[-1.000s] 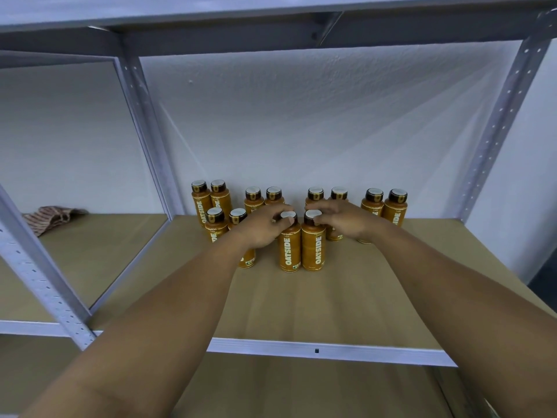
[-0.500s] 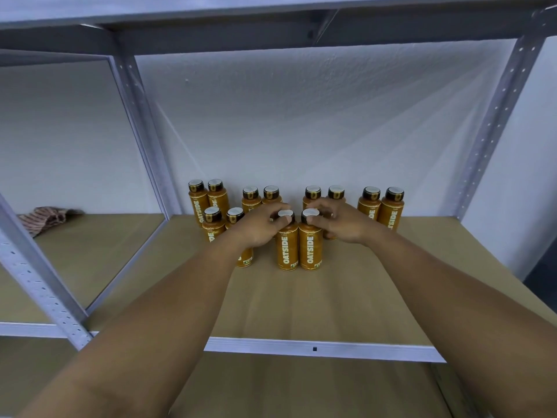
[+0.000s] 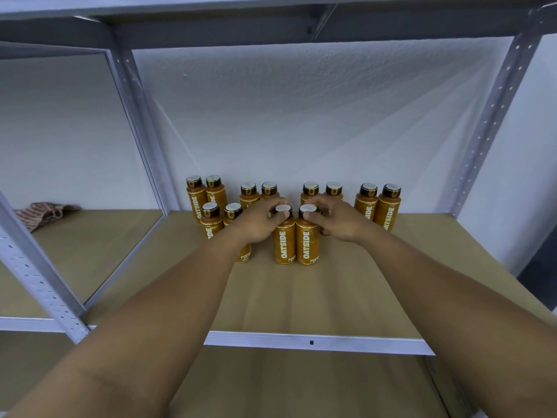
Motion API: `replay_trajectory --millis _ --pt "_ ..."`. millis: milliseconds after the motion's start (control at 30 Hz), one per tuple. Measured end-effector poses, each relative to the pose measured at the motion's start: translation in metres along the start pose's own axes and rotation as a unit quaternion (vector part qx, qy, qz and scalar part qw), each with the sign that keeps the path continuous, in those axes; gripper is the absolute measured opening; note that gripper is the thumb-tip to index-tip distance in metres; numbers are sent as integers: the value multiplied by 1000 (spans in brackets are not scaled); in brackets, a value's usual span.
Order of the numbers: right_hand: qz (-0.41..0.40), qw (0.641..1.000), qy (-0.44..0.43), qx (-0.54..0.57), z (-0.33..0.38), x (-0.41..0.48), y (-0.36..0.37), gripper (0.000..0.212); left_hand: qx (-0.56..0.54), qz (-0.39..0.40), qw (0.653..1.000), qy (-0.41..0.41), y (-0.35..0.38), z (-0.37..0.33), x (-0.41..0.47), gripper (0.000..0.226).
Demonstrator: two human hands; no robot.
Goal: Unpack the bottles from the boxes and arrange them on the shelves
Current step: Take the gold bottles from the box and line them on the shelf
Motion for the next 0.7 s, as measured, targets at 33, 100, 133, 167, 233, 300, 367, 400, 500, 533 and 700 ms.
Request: replay_trajectory --millis 33,100,133,167,233,300,367,400,500,533,700 --pt "-1 1000 0 -1 0 0 0 44 -1 0 1000 1 0 0 0 45" --pt "-4 1000 0 -7 1 -1 0 46 3 -3 1000 1 0 2 1 46" --pt "-5 1000 1 -10 2 -2 0 47 4 -5 1000 1 0 3 1 46" --pt "-7 1000 2 -13 2 -2 0 47 3 -4 1000 1 1 3 1 46" --pt "-8 1000 4 -16 3 -2 0 47 1 -3 1000 1 1 4 2 46" --pt "-8 1000 8 -18 4 -3 1 47 1 -3 1000 -1 1 5 1 46" --pt "-10 1000 8 -15 5 -5 0 46 6 -7 1000 0 2 5 1 47" --pt "-10 1000 8 -12 5 -6 0 46 10 -8 1000 -1 2 4 1 48" --pt "-13 1000 22 12 3 -12 0 57 6 -10 1000 -12 7 5 -6 55" --pt "-18 999 29 19 0 -15 0 62 -12 -14 1000 -16 10 5 -11 61" --pt "-30 994 72 74 -25 -38 19 72 -86 -78 992 -53 43 23 -53 79"
Point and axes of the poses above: each hand's wrist, its own x-axis towards the middle knuckle, its own y-axis out of the palm, z = x × y, the point moved 8 cm from there along x, towards the middle knuckle, and after that the axes turned 13 degrees about y, right-handed, at the moved point
